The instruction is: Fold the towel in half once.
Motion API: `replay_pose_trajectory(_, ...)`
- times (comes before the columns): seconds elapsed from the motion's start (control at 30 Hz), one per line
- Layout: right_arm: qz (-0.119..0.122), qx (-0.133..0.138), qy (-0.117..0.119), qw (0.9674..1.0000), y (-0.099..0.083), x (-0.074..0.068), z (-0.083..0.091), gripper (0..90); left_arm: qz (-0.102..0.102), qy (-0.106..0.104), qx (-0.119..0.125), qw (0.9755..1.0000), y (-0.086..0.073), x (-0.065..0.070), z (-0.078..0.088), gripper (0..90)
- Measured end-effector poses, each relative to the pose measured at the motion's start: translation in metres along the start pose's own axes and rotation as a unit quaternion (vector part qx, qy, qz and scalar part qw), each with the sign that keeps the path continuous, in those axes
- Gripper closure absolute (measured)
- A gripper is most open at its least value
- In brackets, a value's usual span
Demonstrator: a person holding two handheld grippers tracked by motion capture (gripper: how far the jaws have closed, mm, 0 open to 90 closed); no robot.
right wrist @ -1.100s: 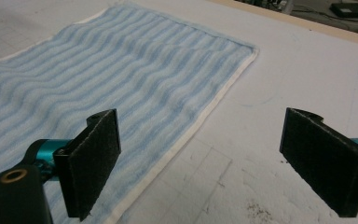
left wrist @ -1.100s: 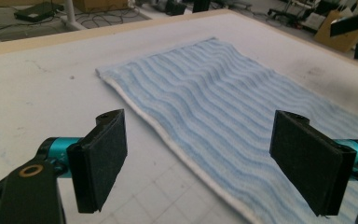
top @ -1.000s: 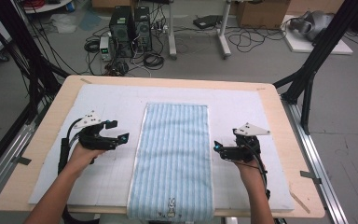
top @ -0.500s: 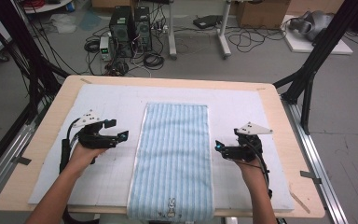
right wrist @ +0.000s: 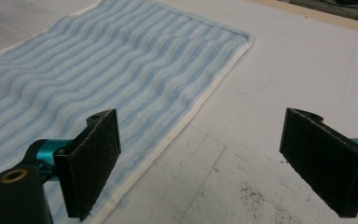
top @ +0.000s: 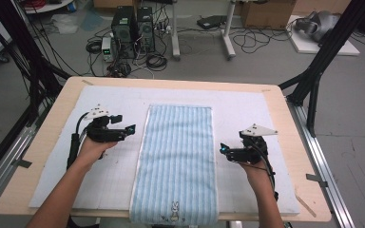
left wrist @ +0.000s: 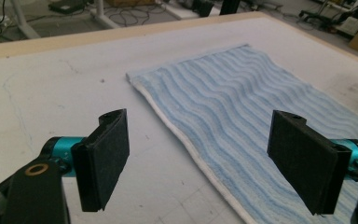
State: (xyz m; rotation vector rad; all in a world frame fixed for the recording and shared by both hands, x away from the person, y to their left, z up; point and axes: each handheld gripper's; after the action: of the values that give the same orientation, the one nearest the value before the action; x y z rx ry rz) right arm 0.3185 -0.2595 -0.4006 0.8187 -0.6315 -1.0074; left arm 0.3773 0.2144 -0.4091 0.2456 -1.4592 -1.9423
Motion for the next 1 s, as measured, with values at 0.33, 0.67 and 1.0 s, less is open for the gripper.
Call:
replay_pose_trajectory(0.33, 0.003, -0.001, 0.007, 1.0000, 0.001, -0.005, -0.002, 11.6, 0.027, 0.030, -0.030, 0.9987, 0.008, -0.006, -0.042, 30.2)
replay_pose_trajectory(0.67, 0.000, 0.002, 0.016, 0.9999, 0.002, -0.009, -0.002, 11.6, 0.058, 0.058, -0.086, 0.9929, -0.004, -0.012, -0.084, 38.2)
replay_pose_trajectory(1.0, -0.002, -0.008, 0.001, 1.0000, 0.004, -0.012, -0.012, 11.6, 0.011, 0.086, -0.109, 0.9902, -0.010, -0.006, -0.090, 64.6)
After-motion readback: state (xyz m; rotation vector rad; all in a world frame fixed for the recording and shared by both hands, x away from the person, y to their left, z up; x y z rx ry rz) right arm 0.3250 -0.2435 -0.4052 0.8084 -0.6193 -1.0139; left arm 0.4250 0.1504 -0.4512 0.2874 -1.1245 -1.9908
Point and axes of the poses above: each handheld gripper's, and its own axes: z roughly backward along the jaws, y roughly out of its top, x roughly to its right, and after that the axes turned 11 degrees about -y, right-handed
